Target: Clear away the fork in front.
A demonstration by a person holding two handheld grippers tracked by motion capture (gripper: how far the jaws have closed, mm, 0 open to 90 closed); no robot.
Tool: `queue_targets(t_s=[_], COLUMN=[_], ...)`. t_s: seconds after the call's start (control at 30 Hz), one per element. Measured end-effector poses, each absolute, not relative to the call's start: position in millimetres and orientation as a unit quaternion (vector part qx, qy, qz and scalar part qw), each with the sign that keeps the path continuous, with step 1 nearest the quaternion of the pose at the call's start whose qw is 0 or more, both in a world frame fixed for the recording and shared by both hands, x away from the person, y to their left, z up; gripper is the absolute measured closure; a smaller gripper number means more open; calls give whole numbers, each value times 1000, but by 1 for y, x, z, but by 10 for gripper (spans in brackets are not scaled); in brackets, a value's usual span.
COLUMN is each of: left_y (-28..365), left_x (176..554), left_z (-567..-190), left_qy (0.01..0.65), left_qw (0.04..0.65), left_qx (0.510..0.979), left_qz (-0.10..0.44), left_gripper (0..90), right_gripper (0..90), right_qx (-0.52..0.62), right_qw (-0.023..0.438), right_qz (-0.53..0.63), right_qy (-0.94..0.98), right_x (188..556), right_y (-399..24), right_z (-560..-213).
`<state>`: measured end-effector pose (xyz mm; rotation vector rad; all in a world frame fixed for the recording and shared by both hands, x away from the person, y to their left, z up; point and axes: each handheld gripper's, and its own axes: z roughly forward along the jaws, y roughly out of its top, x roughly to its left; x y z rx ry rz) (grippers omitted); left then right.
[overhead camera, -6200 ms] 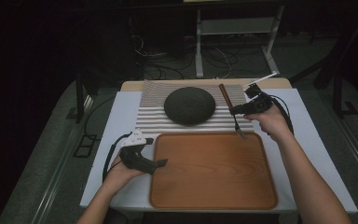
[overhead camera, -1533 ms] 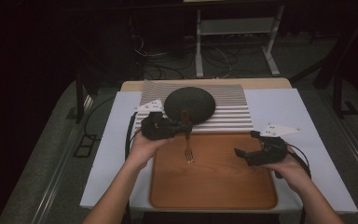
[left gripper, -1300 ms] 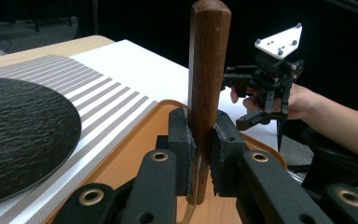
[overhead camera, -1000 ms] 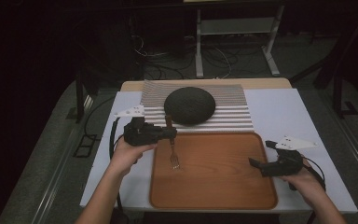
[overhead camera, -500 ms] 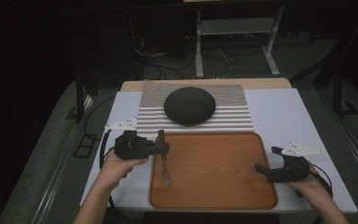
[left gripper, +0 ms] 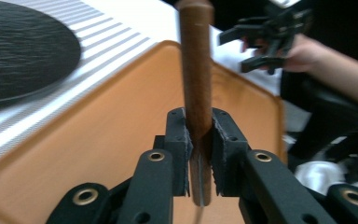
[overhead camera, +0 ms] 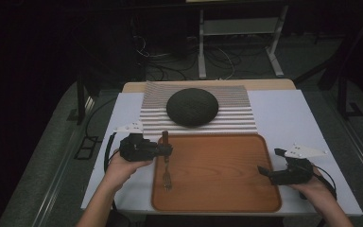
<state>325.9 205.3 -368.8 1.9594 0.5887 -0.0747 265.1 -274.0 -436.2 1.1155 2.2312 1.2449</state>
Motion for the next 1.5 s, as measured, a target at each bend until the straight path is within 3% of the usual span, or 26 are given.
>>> queue_targets(t_s=[0.4,0.93,1.27,1.5], left_y=[196,172,172,161], left_x=[346,353,352,347], left_z=[-401,-436,-435,-430], left_qy=[277,296,291,265], left_qw=[468,406,412,419], left_qx=[839,864,863,868], left_qz=[-12,-31,-25,-31], left_gripper=[660,623,654,796], right_gripper=[61,61,61,62], right_qx=[392,384,383,382], right_qw=[176,178,179,180], right_qz=[433,428,427,427], right_qy=[792,798,799,800], right_x=[266,266,266,267], right_y=[-272,-269,-269,-269], right_z=[-438,-438,-438,-438])
